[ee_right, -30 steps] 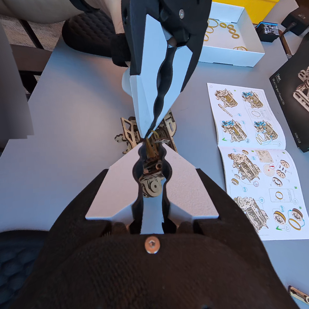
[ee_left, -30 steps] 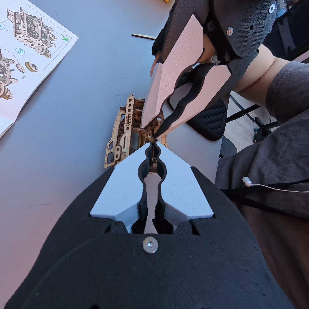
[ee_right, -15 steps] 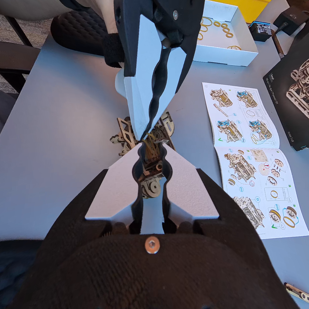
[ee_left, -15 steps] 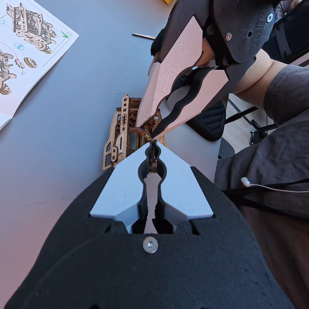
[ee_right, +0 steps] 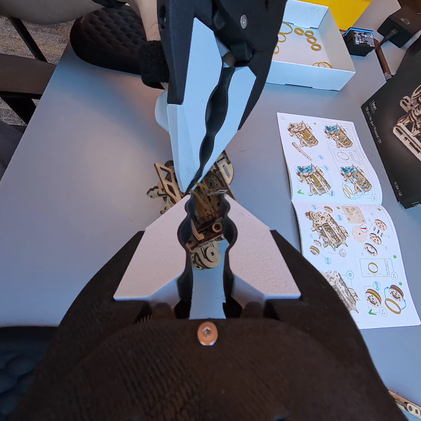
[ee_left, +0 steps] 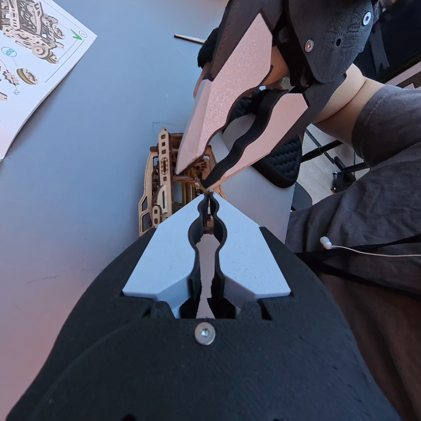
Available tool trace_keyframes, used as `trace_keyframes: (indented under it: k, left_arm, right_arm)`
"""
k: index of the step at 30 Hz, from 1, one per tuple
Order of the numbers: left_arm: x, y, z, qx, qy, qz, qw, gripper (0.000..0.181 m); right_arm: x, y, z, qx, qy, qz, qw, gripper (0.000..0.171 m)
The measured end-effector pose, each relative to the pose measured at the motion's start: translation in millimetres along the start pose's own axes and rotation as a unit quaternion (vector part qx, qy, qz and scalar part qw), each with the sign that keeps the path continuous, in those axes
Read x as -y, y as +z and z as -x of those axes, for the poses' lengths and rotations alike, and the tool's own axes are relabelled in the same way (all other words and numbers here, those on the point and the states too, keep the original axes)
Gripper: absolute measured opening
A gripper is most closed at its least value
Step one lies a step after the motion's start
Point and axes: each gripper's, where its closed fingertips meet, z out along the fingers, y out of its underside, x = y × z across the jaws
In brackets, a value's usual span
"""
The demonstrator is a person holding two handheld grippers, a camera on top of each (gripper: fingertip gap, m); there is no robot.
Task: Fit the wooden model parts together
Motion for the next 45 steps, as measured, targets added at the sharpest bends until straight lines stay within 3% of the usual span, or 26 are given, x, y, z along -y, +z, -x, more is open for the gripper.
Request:
trace_keyframes:
  k: [14, 19, 31, 40, 43, 45]
  left_arm:
    - [1.8, -1.3, -0.6, -0.011, -0.003, 0.015, 1.0, 0.0]
    - [1.4, -2.5, -2.0, -0.019, -0.008, 0.01, 1.0, 0.0]
    - [-1.0, -3.5, 0.8, -0.007, 0.001, 0.011, 1.0, 0.001]
    - [4.1, -16.3, 1.0, 0.018, 0.0, -0.012, 1.0, 0.027]
    - [13.5, -20.9, 5.2, 0.087, 0.104, -0.028, 0.99, 0.03]
    - [20.4, -29.1, 8.8, 0.156, 0.213, -0.045, 0.963, 0.03]
  right_arm:
    - [-0.7, 0.6, 5.9, 0.03, -0.032, 0.021, 0.999, 0.016]
    - [-0.2, -0.3, 6.0, 0.026, -0.054, 0.019, 0.998, 0.006]
    - [-1.2, -1.1, 7.6, 0.047, -0.033, 0.005, 0.998, 0.0]
    - [-2.3, -1.0, 7.5, 0.043, -0.036, 0.004, 0.998, 0.0]
    - [-2.5, -1.2, 7.3, 0.043, -0.036, 0.003, 0.998, 0.0]
    - [-2.3, -1.2, 7.8, 0.044, -0.035, 0.002, 0.998, 0.0]
